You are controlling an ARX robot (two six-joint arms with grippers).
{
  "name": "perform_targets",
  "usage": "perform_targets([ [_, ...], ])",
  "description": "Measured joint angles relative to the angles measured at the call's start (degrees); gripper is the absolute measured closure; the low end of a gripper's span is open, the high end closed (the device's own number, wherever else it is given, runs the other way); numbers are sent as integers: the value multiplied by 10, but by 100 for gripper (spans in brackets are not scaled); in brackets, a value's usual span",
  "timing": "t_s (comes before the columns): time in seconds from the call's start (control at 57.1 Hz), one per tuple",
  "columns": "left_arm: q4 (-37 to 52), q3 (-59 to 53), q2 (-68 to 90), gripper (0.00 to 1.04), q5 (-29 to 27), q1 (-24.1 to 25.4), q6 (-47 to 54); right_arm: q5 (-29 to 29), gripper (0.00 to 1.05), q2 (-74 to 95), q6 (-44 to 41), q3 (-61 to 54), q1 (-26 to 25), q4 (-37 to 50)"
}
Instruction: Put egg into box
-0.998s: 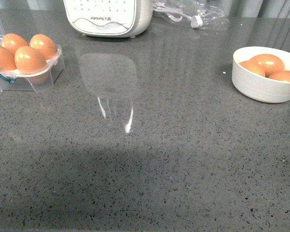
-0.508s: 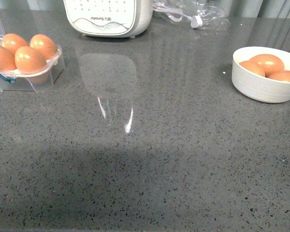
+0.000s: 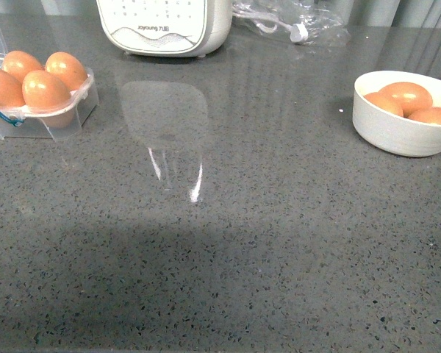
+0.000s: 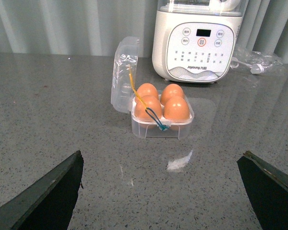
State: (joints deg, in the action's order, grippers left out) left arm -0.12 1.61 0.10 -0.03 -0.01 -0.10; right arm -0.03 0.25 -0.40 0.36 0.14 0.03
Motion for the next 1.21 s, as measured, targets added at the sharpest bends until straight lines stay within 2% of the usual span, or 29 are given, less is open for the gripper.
perform_targets([
  [0.158,-8,2,6,7,-8,-3,-7,0,7,0,0,0,0,0],
  [0.263,-169,64,96,7,-92,-46,-75,0,7,0,0,0,0,0],
  [0.333,-226,83,137,7,-95,-64,-102,0,7,0,0,0,0,0],
  [0.438,-227,99,141,7,-76,-64,-114,1,7,0,0,0,0,0],
  [0.508,-205,115,146,7,-39,-35,-114,0,7,0,0,0,0,0],
  [0.665,-123,129,214,7,89,60,-101,0,7,0,0,0,0,0],
  [0.718,-76,144,263,7,147,107,-93,0,7,0,0,0,0,0],
  [0.805,-11,167,341,7,208,165,-79,0,7,0,0,0,0,0],
  [1.015,86,243,522,7,250,244,-27,0,7,0,0,0,0,0],
  [1.208,130,338,668,7,224,283,23,0,7,0,0,0,0,0],
])
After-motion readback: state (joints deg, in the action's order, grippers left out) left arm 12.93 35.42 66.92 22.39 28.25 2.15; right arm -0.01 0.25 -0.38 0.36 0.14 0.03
